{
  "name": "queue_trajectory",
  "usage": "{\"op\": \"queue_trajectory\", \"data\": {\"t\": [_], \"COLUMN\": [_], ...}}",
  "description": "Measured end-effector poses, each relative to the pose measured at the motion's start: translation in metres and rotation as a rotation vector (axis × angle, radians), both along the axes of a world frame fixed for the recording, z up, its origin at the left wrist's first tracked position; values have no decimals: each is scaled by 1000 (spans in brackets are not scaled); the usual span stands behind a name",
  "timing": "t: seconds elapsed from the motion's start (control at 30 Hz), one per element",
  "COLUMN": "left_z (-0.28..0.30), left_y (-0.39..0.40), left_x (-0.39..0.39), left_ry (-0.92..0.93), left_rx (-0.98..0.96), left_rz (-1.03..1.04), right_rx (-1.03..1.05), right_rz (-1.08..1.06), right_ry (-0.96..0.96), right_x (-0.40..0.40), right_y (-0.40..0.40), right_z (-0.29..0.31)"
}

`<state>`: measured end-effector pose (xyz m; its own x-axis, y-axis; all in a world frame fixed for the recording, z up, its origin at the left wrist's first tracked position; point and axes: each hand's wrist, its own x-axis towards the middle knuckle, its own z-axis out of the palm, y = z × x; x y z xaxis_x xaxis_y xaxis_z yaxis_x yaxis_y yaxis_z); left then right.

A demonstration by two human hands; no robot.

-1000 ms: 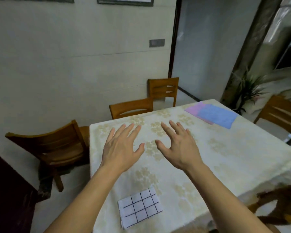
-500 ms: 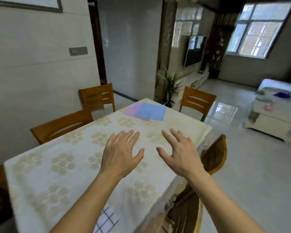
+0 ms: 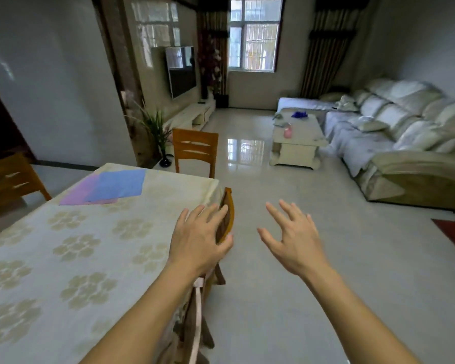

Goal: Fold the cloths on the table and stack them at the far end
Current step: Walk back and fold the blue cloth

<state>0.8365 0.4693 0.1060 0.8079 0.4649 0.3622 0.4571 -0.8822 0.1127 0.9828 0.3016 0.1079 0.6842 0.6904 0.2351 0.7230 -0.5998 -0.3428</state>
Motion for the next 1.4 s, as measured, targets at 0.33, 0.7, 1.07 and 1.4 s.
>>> {"op": "queue_trajectory", "data": {"t": [0.33, 0.7, 1.07, 1.4], "left_z": [-29, -46, -63, -75], "left_y": [-94, -135, -93, 18], "left_x": [144, 205, 284, 381], "left_ry": [-27, 33, 65, 76], "left_rx": [24, 30, 34, 32], "left_rz": [-74, -84, -99, -104], "right_rx": [21, 21, -12, -80], "right_rz": [-116, -118, -152, -162], "right_ry": [31, 93, 73, 98], "right_x": [123, 190, 256, 355], "right_y": [-107, -146, -109, 5], "right_z": [-20, -34, -51, -67]}}
